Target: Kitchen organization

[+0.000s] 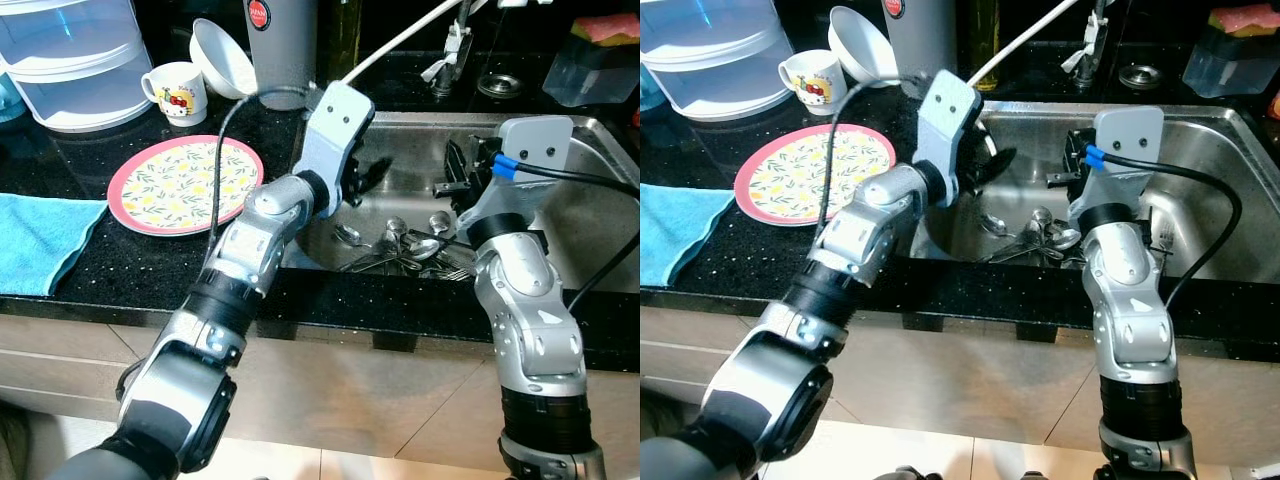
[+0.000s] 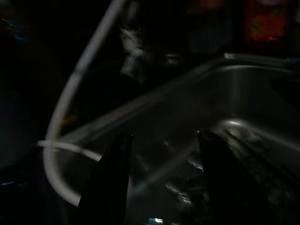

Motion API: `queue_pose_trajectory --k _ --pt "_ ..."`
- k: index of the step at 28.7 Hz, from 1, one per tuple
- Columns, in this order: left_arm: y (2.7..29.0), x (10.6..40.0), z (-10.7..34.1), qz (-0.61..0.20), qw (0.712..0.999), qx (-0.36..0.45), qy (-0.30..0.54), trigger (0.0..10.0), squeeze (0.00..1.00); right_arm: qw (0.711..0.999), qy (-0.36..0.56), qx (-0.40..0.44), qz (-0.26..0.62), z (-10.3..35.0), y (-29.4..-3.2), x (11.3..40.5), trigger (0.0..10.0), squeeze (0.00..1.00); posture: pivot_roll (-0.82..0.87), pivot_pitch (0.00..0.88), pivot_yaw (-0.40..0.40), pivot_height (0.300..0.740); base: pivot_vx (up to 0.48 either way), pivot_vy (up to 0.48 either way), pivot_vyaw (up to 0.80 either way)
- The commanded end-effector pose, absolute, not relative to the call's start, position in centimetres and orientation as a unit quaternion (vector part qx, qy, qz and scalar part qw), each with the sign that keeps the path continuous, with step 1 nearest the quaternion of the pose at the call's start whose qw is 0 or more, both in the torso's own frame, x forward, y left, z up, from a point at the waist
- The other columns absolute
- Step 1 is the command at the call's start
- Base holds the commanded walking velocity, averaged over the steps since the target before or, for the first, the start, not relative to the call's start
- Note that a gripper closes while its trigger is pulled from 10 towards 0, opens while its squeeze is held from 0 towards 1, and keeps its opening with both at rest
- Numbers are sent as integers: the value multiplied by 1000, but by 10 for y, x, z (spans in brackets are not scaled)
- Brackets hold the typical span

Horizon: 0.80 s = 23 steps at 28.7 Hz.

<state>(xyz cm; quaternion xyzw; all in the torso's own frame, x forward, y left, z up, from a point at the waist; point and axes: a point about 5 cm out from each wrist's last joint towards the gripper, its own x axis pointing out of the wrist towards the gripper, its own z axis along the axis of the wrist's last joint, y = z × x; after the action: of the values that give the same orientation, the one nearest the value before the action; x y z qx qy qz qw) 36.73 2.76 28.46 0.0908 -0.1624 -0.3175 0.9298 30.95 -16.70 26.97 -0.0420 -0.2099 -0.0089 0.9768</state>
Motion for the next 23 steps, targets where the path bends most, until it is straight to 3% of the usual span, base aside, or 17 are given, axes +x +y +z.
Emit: queue_pose_trajectory --k 1,4,8,9,13,17,23 --pt "38 371 284 -252 948 95 -166 10000 0 973 -230 -32 -14 275 -168 305 10000 0 12 115 84 740 0 0 0" --pt "55 383 280 -170 971 101 -136 10000 0 972 -234 -30 -17 277 -169 305 10000 0 13 116 82 740 0 0 0" --pt "70 390 278 -107 979 138 -108 10000 0 971 -237 -30 -16 279 -169 306 10000 0 15 118 83 740 0 0 0" --pt "76 391 284 -84 969 196 -125 10000 0 971 -238 -30 -16 279 -169 306 10000 0 18 122 85 740 0 0 0" --pt "79 390 286 -77 961 229 -134 10000 0 971 -238 -30 -17 279 -169 306 10000 0 19 121 83 740 0 0 0" --pt "88 396 285 -62 940 317 -110 10000 0 971 -238 -30 -16 280 -170 307 10000 0 20 121 80 740 0 0 0" --pt "100 403 283 -69 926 362 -79 10000 0 970 -240 -32 -13 281 -170 308 10000 0 25 120 81 740 0 0 0"
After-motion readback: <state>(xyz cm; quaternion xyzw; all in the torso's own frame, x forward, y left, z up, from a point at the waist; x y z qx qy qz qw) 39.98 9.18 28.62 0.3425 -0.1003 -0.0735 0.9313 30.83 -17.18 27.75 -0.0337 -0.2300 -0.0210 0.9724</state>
